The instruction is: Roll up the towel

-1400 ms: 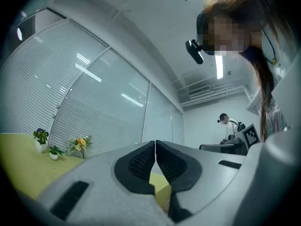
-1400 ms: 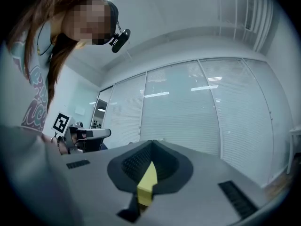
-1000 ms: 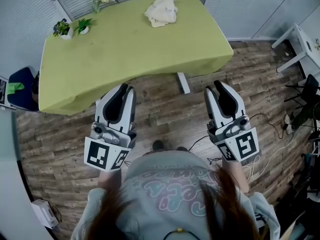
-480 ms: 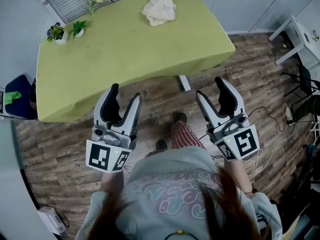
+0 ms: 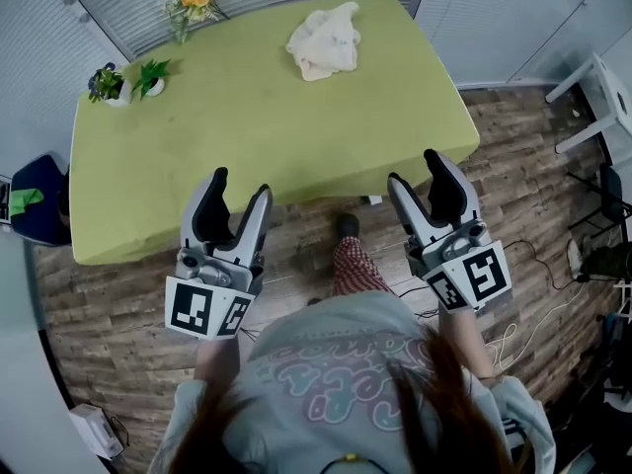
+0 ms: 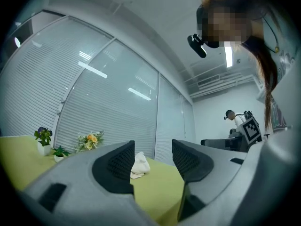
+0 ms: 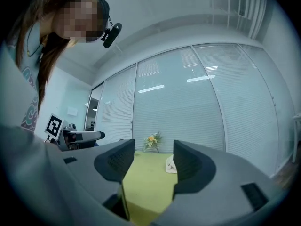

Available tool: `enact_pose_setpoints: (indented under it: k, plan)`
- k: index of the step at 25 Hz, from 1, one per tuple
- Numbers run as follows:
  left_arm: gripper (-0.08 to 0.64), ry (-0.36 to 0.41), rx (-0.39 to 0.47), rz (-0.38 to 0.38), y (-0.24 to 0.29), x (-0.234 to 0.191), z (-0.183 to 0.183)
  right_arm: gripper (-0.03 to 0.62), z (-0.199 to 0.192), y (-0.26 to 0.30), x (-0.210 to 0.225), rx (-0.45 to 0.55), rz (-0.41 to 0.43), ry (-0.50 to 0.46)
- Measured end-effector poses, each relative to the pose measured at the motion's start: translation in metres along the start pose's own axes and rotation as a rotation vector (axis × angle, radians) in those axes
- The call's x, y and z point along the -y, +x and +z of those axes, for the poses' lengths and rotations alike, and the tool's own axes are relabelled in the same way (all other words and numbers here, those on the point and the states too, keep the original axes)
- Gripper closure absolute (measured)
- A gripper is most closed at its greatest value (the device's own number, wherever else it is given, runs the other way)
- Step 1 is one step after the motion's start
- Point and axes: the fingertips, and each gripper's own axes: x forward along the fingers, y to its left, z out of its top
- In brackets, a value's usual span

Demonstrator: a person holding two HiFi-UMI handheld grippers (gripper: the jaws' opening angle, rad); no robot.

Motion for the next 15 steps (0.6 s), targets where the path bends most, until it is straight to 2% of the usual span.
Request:
enact_pose_setpoints:
  k: [5,15]
  plan:
    - [0.341,0.005,0.01,0.032,0.065,-0.024,-0.007,0.345,0.0,0.053,0.052,0.006,0.033,-0.009]
    - [0.341,-0.007,-0.029,0.09,0.184,-0.063,-0.033,0.347,-0.01,0.153,0.143,-0.045,0.117,-0.016]
